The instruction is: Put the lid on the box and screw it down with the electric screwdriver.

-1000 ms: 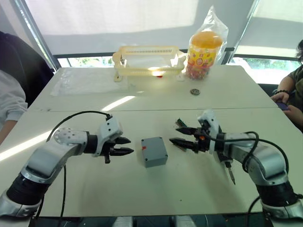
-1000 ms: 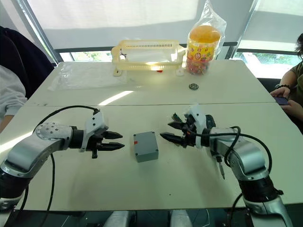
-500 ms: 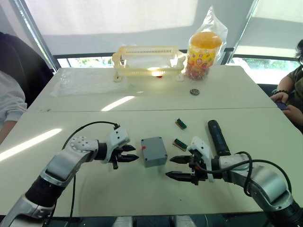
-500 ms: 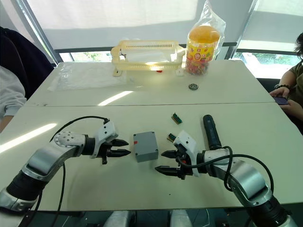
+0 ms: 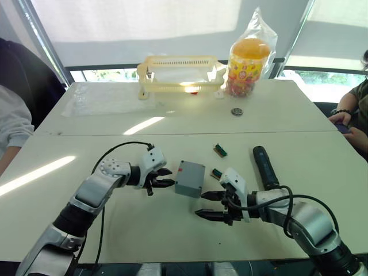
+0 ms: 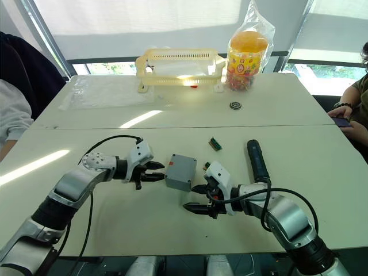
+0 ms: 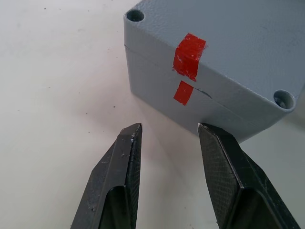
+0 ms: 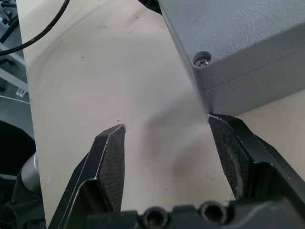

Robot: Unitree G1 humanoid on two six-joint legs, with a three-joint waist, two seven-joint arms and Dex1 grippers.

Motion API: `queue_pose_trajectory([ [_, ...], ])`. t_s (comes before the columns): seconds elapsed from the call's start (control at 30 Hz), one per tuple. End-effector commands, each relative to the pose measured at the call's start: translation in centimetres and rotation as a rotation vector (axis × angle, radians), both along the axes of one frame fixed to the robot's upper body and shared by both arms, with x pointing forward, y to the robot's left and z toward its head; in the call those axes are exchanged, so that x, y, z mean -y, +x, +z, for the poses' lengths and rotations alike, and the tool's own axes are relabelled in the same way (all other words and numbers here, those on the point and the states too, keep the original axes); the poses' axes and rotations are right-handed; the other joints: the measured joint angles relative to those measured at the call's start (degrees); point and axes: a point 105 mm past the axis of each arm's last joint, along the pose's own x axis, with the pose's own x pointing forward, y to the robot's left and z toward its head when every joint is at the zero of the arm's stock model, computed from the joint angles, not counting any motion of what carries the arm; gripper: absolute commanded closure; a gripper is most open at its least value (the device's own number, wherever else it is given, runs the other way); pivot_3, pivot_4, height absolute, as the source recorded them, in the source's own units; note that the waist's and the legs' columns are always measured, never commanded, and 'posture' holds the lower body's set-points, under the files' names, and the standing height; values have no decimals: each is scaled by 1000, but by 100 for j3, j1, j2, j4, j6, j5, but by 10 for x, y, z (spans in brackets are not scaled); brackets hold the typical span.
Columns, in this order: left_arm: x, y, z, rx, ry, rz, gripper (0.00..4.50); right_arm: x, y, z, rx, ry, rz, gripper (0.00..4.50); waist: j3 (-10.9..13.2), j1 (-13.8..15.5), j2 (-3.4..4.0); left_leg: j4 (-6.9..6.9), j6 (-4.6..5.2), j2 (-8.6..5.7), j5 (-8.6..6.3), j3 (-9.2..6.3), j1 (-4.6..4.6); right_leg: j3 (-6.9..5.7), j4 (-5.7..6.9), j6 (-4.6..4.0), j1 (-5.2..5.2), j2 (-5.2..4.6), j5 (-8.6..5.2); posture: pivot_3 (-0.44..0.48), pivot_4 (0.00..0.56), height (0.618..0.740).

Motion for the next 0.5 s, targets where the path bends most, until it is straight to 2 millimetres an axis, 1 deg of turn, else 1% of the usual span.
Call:
queue_pose_trajectory([
  [0.03,4,-7,12,32,-13,-52,2627,-3,0,11,56,16,16,1521,0,-4,0,0,0,0,0,0,0,0,0,0,0,0,0,0,150,740],
  [0.13,2,-13,10,13,-7,-61,2627,2,4,13,71,7,3,1521,0,-6,0,-1,0,0,0,0,0,0,0,0,0,0,0,0,150,740],
  [0.23,5,-21,10,-5,-12,-91,2627,5,9,14,80,-1,-2,1521,0,-7,0,0,0,0,0,0,0,0,1,0,0,0,0,0,150,740],
  [0.5,10,-25,12,-16,-32,-95,2627,10,10,17,88,-20,10,1521,0,-5,0,0,0,0,0,0,0,0,0,0,1,0,0,0,150,740],
])
